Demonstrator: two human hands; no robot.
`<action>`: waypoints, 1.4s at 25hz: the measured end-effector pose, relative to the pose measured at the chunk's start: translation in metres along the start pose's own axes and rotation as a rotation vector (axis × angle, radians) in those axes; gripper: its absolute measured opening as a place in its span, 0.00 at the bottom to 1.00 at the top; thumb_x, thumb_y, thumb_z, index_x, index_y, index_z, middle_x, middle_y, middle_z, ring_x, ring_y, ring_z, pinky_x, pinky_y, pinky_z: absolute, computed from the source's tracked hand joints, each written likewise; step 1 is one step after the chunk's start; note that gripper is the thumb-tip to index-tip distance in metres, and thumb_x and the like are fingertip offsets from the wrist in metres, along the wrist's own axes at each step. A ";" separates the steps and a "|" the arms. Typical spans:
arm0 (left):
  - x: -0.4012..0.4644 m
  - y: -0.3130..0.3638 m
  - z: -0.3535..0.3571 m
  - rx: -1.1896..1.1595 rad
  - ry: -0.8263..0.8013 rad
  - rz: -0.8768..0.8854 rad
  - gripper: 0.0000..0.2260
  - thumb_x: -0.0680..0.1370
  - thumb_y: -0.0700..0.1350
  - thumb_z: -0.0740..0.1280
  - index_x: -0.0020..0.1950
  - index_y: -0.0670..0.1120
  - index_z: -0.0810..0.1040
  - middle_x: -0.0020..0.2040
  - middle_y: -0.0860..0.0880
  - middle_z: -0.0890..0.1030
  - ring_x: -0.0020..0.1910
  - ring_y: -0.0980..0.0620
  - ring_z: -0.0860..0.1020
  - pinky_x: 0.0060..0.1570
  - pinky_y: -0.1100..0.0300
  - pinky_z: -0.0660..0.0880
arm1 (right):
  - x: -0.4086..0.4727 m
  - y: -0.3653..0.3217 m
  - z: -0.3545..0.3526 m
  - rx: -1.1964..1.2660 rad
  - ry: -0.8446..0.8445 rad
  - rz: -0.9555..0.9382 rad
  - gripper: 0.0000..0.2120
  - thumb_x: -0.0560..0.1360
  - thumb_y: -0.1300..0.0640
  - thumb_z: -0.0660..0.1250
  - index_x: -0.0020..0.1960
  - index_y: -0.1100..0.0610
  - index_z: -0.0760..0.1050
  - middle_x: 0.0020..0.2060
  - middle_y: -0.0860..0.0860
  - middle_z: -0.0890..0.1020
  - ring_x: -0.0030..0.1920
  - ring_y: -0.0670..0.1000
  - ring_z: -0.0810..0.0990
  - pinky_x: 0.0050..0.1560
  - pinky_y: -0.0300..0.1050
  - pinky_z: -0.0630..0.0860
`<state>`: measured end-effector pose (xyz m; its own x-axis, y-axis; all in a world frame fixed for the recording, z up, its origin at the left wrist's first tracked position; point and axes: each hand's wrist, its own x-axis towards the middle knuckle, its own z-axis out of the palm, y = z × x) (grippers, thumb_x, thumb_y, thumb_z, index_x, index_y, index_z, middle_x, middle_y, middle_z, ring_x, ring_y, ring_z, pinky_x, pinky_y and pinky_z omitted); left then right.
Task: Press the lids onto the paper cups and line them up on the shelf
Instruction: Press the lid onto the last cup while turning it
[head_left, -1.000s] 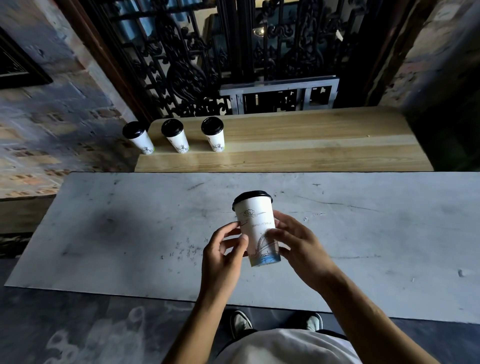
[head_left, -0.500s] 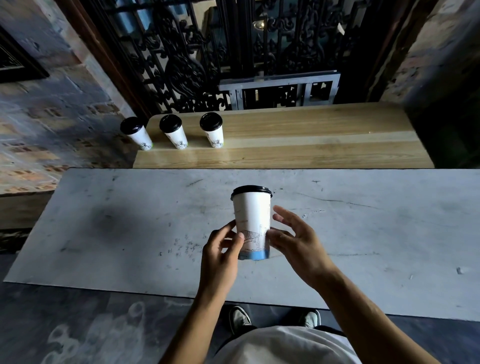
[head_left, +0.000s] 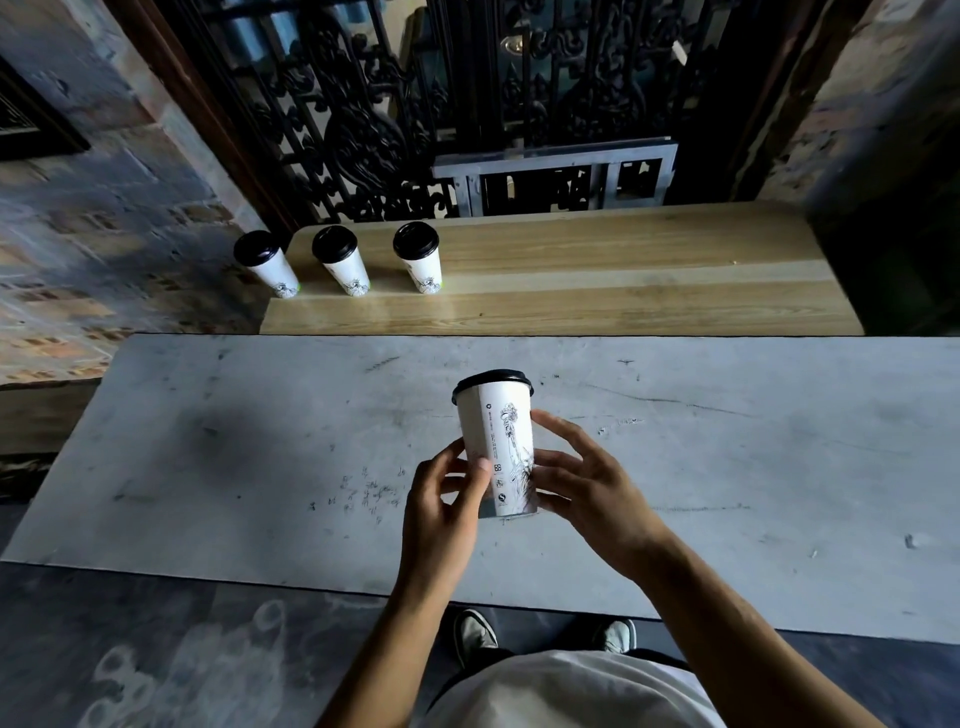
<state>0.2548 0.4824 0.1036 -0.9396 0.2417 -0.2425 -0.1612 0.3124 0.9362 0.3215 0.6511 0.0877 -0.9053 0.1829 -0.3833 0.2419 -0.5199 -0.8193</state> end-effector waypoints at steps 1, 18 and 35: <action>0.000 0.002 0.002 0.012 0.001 0.013 0.08 0.79 0.53 0.71 0.56 0.64 0.81 0.55 0.50 0.84 0.47 0.61 0.82 0.46 0.59 0.81 | 0.001 0.000 -0.001 -0.013 0.009 -0.014 0.27 0.78 0.70 0.69 0.71 0.47 0.75 0.61 0.63 0.84 0.55 0.59 0.84 0.62 0.59 0.79; 0.150 -0.019 0.063 0.022 -0.093 -0.074 0.19 0.75 0.34 0.74 0.60 0.52 0.76 0.56 0.53 0.84 0.53 0.54 0.85 0.50 0.63 0.81 | 0.153 -0.033 -0.063 -0.585 0.123 0.029 0.28 0.70 0.66 0.77 0.67 0.53 0.76 0.55 0.54 0.88 0.49 0.45 0.88 0.51 0.44 0.85; 0.493 -0.086 0.152 -0.054 -0.220 0.041 0.29 0.72 0.24 0.68 0.62 0.54 0.73 0.57 0.60 0.79 0.56 0.70 0.79 0.61 0.70 0.74 | 0.469 -0.028 -0.099 -0.950 0.364 -0.256 0.26 0.71 0.67 0.74 0.67 0.60 0.73 0.60 0.54 0.84 0.61 0.49 0.83 0.60 0.38 0.79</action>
<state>-0.1485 0.7144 -0.1354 -0.8582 0.4495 -0.2480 -0.1456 0.2501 0.9572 -0.0751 0.8337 -0.1117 -0.8465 0.5171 -0.1268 0.3751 0.4103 -0.8312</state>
